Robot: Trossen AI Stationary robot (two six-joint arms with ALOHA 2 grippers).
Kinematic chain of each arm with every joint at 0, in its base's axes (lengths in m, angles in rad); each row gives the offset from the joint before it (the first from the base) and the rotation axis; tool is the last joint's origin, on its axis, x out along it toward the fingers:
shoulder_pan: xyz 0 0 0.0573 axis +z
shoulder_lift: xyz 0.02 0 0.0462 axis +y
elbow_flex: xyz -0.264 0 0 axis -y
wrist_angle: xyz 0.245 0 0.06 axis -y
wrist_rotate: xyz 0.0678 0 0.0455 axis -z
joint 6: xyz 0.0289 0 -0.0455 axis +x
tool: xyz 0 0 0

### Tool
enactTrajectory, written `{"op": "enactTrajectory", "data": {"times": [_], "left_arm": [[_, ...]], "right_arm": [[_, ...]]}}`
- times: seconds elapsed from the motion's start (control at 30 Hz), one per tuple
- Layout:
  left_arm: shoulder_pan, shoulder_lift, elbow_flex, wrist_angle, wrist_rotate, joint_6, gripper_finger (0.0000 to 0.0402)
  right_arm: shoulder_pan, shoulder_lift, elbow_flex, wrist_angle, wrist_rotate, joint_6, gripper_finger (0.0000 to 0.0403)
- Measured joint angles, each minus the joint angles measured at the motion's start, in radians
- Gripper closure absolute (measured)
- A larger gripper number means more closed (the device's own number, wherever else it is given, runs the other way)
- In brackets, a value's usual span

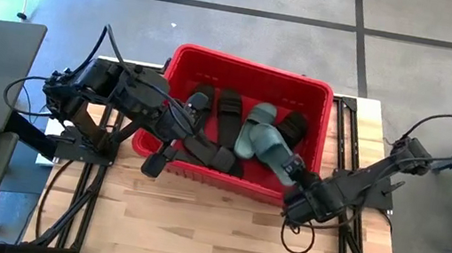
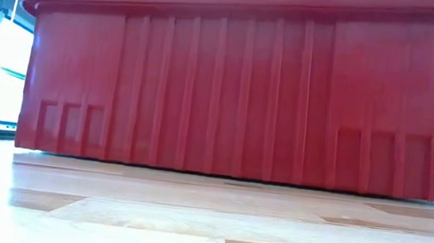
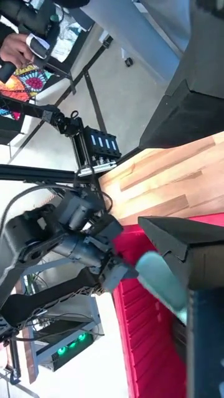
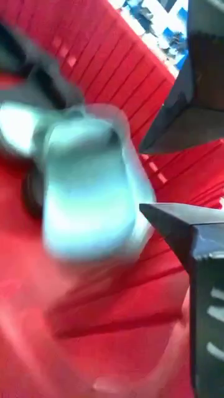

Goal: Pick and place slides into bin
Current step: Return to Home Position

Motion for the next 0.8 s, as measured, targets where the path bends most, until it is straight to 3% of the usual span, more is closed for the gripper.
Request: {"op": "enactTrajectory", "data": {"times": [0.23, 0.4, 0.5, 0.8], "left_arm": [[0.0, 0.0, 0.0, 0.0, -0.007, -0.003, 0.0229], [0.0, 0.0, 0.0, 0.001, -0.088, -0.033, 0.0229], [0.0, 0.0, 0.0, 0.002, -0.109, -0.033, 0.0229], [-0.068, 0.0, 0.0, 0.01, -0.07, -0.042, 0.0229]], "right_arm": [[0.036, -0.002, 0.142, -0.001, -0.083, 0.233, 0.0287], [0.049, -0.003, 0.293, -0.001, -0.151, 0.446, 0.029], [0.049, -0.003, 0.39, -0.002, -0.141, 0.593, 0.0295], [0.055, -0.004, 0.629, 0.014, -0.17, 0.968, 0.0313]]}}
